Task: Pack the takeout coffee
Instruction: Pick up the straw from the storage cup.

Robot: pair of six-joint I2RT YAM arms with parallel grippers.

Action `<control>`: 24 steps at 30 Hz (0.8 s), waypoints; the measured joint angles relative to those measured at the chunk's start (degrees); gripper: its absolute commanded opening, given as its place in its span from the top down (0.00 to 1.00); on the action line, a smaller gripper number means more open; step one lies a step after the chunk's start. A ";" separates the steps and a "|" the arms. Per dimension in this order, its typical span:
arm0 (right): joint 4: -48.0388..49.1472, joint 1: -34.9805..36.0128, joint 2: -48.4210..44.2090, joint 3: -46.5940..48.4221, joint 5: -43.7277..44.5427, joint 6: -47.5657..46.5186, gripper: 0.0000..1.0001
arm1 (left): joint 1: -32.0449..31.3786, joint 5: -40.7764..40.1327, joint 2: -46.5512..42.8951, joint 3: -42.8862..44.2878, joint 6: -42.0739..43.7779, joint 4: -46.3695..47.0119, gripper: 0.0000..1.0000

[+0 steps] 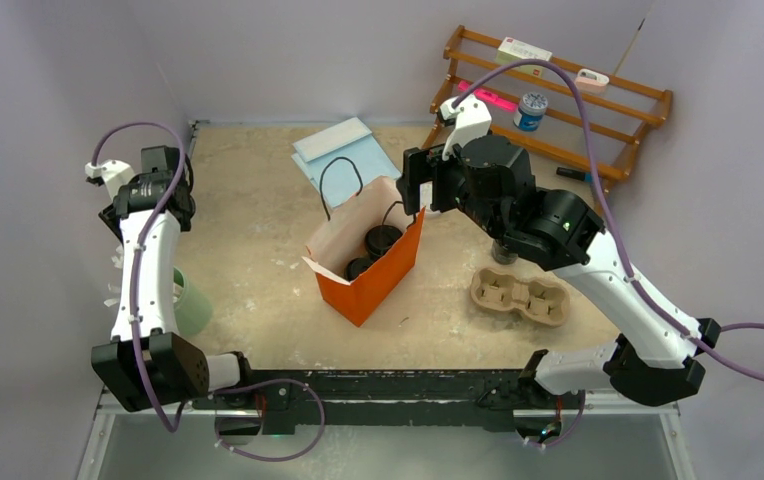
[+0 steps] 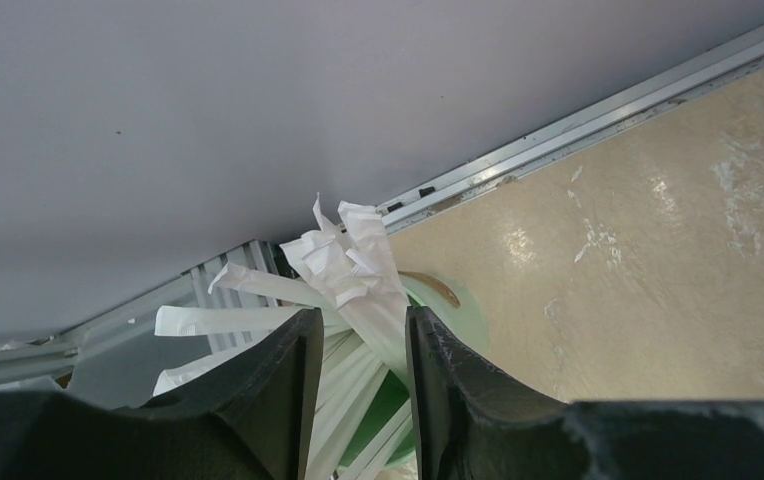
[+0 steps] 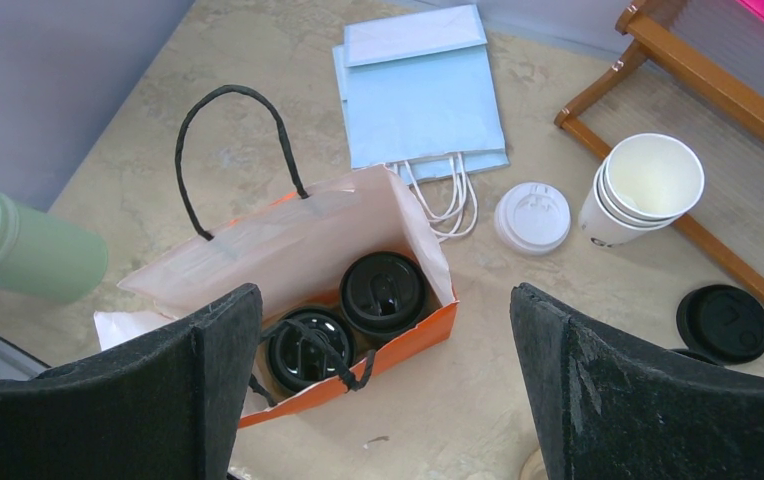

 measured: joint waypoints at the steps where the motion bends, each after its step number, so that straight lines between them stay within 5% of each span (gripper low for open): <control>1: 0.02 0.00 0.00 0.00 0.00 0.00 0.05 | 0.00 -0.24 0.17 0.00 0.15 0.33 0.62; 11: 0.31 0.00 0.02 0.00 0.00 -0.24 0.05 | 1.20 -1.53 1.57 -1.29 0.98 2.32 0.64; 18: 0.44 0.00 0.02 0.00 0.00 -0.57 0.05 | 2.62 -0.46 1.60 -2.95 0.85 2.73 1.00; 24: 0.98 0.00 0.02 -0.20 -0.02 -0.66 0.05 | 2.62 3.32 1.66 -1.14 -2.21 -0.31 1.00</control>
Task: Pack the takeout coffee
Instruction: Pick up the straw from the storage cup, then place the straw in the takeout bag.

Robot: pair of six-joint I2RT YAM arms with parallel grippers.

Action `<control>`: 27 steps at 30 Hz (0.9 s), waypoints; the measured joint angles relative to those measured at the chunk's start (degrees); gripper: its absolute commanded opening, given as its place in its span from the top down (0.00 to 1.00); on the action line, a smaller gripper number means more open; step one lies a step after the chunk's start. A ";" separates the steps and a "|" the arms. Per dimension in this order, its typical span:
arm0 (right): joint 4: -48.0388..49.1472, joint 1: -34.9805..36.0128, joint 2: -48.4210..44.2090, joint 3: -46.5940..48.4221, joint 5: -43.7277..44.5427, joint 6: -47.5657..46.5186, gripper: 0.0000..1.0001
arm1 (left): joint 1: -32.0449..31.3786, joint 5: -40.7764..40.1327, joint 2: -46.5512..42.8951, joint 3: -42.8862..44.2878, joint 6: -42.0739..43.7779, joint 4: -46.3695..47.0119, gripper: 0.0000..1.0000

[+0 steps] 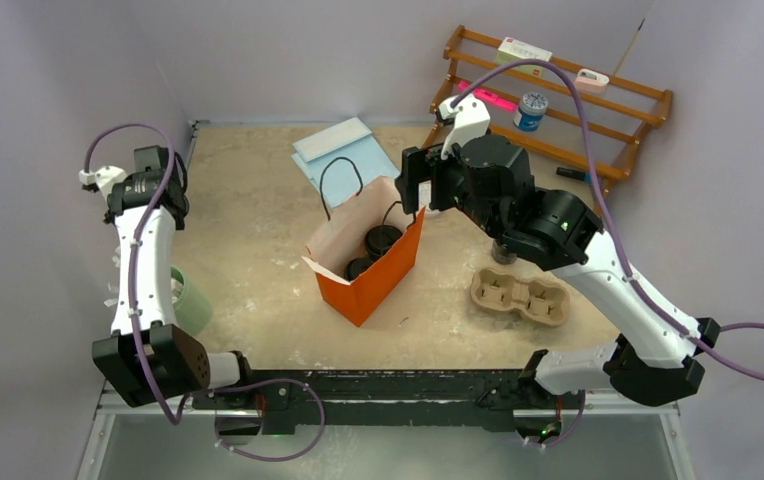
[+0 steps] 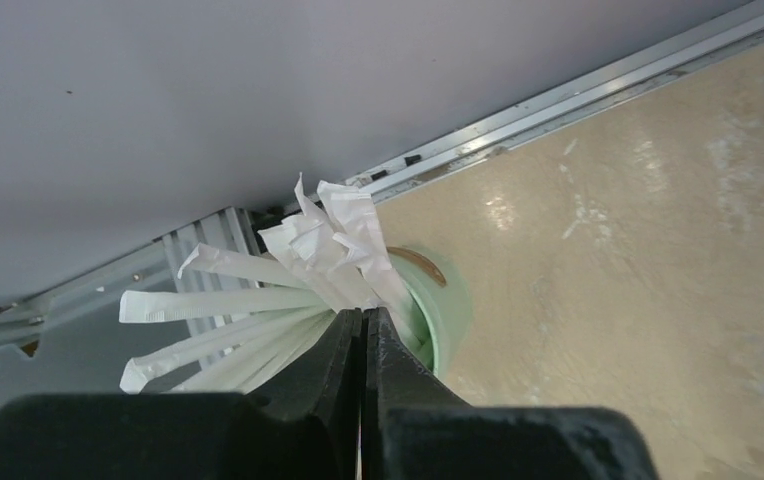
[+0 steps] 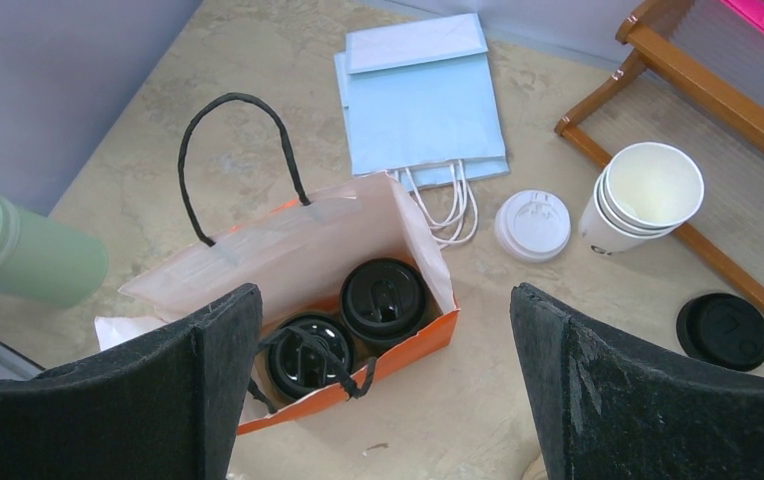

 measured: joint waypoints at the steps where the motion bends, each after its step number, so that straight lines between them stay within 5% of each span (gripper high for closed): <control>1: 0.20 0.00 0.00 -0.15 0.00 0.00 0.05 | 0.00 1.09 0.04 1.36 -1.05 -1.16 1.00; 15: 1.84 0.00 -0.26 -1.70 -0.20 -0.35 0.05 | -0.02 16.50 0.07 35.63 -4.37 -11.08 1.00; 21: 3.34 0.02 -2.01 -2.93 1.81 -1.79 0.05 | 0.00 34.38 -0.92 53.88 3.19 -3.67 1.00; 27: 5.40 0.00 -5.81 -6.78 9.16 -3.74 0.04 | 0.00 65.75 -8.92 44.57 -5.31 14.56 1.00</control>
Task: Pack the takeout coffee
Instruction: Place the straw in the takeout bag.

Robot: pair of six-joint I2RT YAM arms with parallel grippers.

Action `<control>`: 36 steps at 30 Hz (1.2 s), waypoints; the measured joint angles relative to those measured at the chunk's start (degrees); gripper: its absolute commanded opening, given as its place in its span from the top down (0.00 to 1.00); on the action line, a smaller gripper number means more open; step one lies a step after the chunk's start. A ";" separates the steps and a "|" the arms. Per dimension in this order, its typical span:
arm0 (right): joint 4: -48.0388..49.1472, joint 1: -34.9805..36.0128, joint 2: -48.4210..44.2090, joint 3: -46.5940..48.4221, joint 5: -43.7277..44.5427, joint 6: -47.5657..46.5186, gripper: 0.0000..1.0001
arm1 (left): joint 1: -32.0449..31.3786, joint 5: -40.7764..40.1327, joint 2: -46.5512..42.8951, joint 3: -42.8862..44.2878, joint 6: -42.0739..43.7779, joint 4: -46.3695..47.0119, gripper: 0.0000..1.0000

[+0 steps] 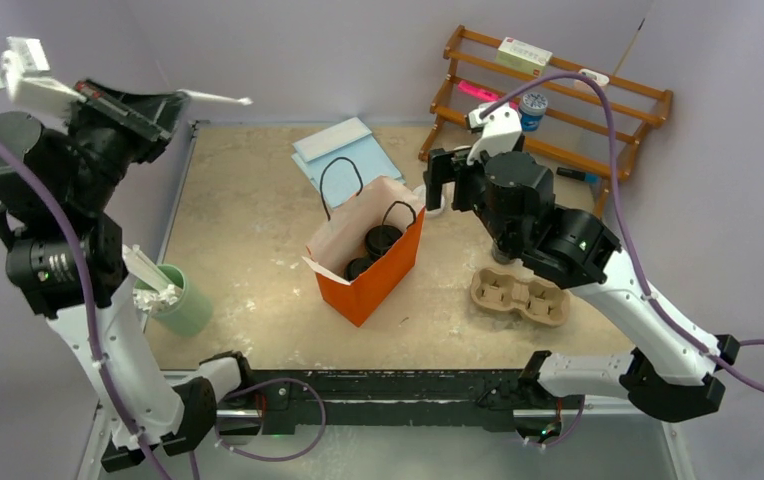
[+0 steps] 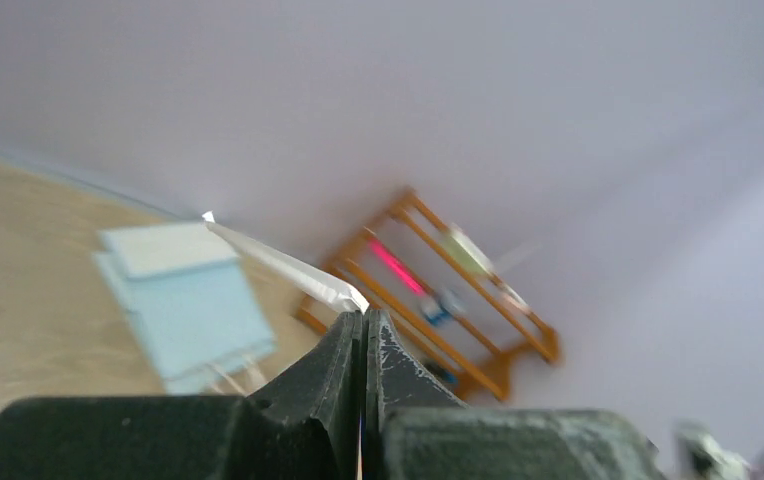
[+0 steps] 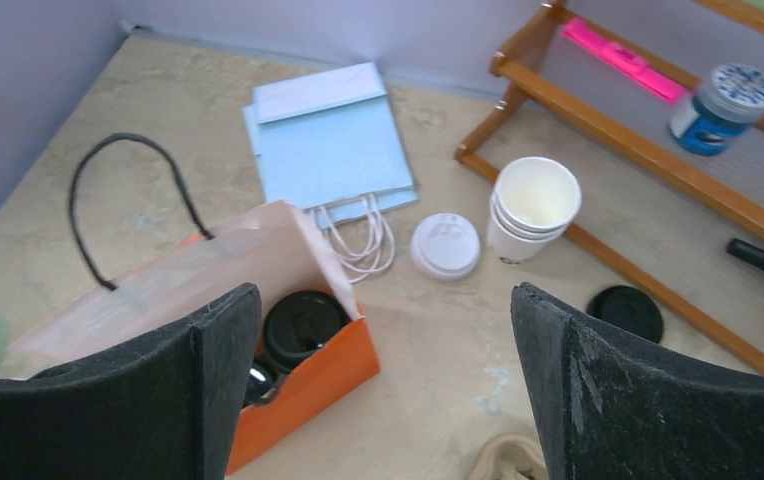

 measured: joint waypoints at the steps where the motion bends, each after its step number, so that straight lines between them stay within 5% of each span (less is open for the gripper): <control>1: 0.50 0.00 -0.72 -0.96 1.42 -0.20 0.03 | -0.02 4.90 -0.28 -1.79 -2.21 2.49 1.00; 8: 3.26 0.00 -3.63 -7.17 8.90 -1.03 0.01 | 0.00 33.29 9.11 0.31 -13.05 12.07 1.00; 11: 4.28 0.00 -3.56 -8.81 9.62 -1.36 0.02 | 0.00 41.62 8.61 -5.97 -23.23 25.35 1.00; 15: 5.35 0.00 -2.82 -9.01 10.12 -2.14 0.01 | -0.04 49.13 6.78 -12.02 -36.68 44.33 1.00; 20: 8.52 0.00 -2.58 -9.40 10.47 -5.16 0.01 | -0.72 52.92 1.36 -18.60 -43.25 54.03 1.00; 27: 10.60 0.00 -2.56 -9.86 10.34 -6.86 0.02 | -4.00 55.21 -3.06 -21.66 -40.15 48.17 1.00; 36: 10.75 0.00 -3.15 -10.08 10.56 -7.10 0.02 | -4.33 48.37 -3.08 -22.93 -23.06 24.65 1.00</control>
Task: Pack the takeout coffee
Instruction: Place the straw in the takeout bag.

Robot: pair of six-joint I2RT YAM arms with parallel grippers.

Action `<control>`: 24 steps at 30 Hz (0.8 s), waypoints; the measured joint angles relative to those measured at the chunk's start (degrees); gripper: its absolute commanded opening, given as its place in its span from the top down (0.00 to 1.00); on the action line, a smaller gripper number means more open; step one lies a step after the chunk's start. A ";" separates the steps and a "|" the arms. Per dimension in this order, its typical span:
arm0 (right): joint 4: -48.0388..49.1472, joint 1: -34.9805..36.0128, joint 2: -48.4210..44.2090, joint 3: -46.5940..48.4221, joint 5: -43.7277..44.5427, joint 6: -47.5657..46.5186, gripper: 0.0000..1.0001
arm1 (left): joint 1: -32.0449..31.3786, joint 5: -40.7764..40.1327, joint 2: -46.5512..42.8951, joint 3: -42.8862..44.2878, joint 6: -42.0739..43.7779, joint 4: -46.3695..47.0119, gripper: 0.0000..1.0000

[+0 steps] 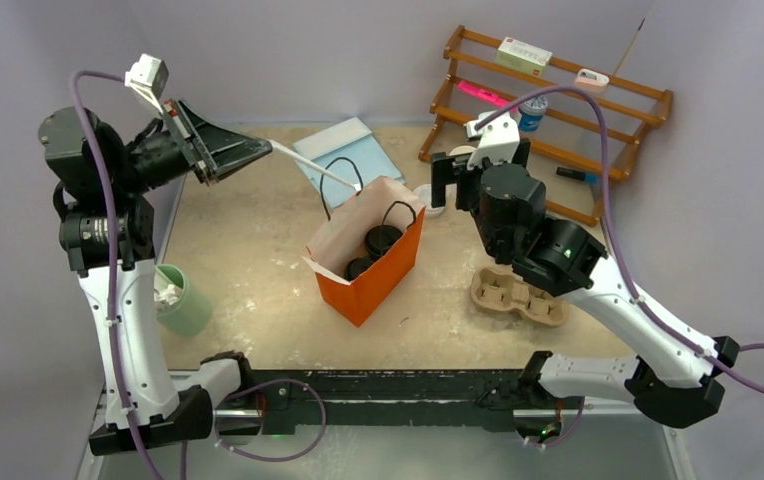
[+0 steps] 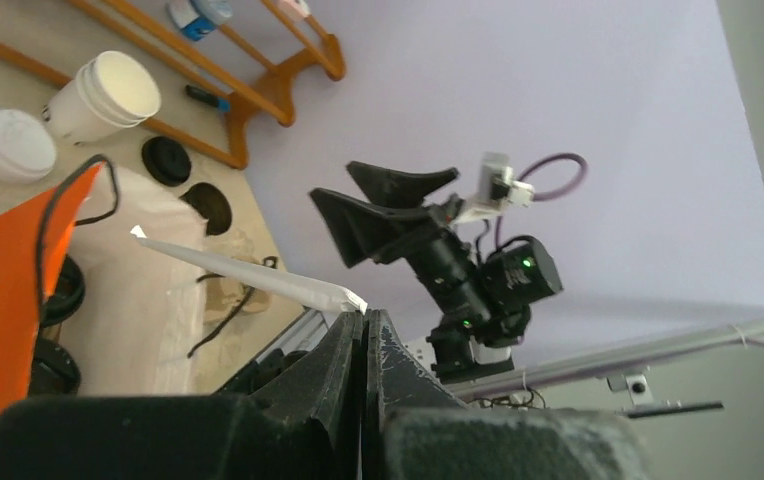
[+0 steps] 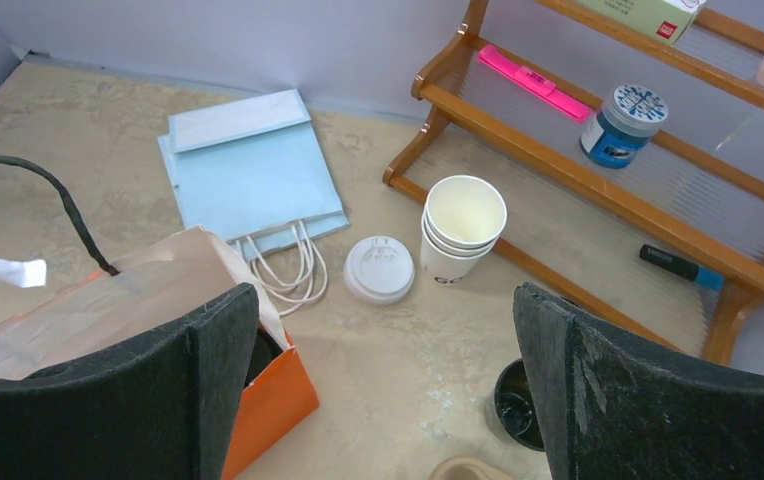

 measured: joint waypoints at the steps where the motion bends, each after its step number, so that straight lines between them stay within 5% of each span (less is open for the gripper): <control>1: 0.00 0.00 -0.44 -0.26 0.07 0.00 0.02 | -0.04 -0.96 -0.13 -1.09 1.01 -1.62 1.00; 20: -0.44 0.00 -2.91 -0.83 1.57 0.35 0.01 | -15.04 -17.53 -1.92 -13.92 6.49 -6.62 1.00; 22: -0.42 0.00 -2.84 -0.83 1.57 0.37 0.01 | -17.05 -19.06 -1.90 -14.14 6.16 -5.11 0.86; 24: -0.42 0.00 -2.73 -0.83 1.57 0.37 0.01 | -19.63 -20.41 -1.68 -14.23 5.92 -4.15 0.56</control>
